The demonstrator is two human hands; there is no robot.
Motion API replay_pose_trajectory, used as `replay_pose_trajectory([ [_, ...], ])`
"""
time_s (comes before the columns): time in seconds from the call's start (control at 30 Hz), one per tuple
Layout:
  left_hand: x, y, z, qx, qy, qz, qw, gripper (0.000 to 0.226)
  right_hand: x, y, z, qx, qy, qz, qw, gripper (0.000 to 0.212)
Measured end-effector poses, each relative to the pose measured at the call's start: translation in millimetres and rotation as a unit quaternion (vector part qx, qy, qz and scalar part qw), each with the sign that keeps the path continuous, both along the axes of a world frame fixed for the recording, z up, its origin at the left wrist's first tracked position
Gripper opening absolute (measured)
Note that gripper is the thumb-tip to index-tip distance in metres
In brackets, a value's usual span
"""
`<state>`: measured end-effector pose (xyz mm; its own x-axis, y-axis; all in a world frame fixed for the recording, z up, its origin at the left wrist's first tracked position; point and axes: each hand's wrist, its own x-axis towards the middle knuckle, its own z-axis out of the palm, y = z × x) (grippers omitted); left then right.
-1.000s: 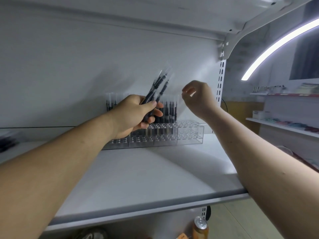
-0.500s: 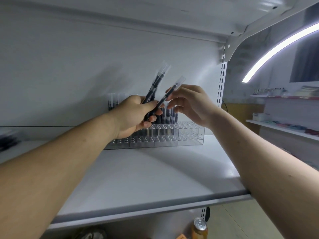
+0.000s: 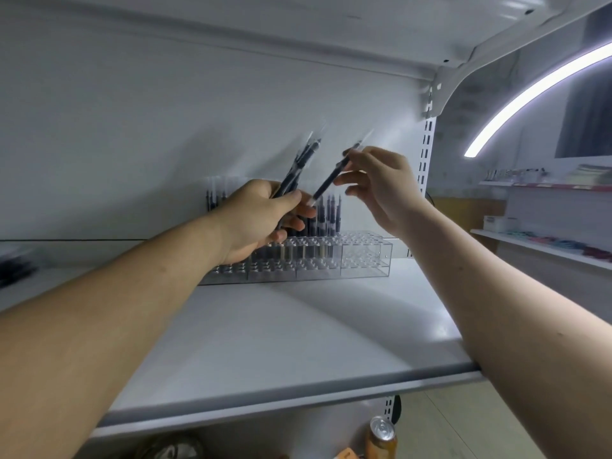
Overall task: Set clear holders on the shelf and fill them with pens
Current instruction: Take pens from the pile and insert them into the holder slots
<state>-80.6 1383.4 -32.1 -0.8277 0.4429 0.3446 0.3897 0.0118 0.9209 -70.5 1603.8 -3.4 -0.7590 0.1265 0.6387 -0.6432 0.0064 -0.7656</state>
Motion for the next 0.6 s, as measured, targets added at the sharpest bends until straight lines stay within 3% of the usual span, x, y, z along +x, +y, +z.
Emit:
replay_pose_trajectory([
  [0.07, -1, 0, 0, 0.005, 0.015, 0.009, 1.000, 0.027, -2, 7, 3, 0.009, 0.028, -0.096, 0.995, 0.014],
  [0.2, -3, -1, 0, 0.012, 0.029, 0.003, 0.999, 0.028, -13, 21, -4, 0.177, 0.052, -0.284, 0.941, 0.015],
  [0.4, 0, -3, 1, 0.003, 0.045, 0.010, 0.999, 0.028, -18, 22, -11, 0.283, 0.023, -0.318, 0.905, 0.021],
  [0.6, -2, -5, 2, 0.008, 0.045, 0.004, 0.999, 0.026, -20, 21, -17, 0.317, -0.006, -0.305, 0.898, 0.022],
])
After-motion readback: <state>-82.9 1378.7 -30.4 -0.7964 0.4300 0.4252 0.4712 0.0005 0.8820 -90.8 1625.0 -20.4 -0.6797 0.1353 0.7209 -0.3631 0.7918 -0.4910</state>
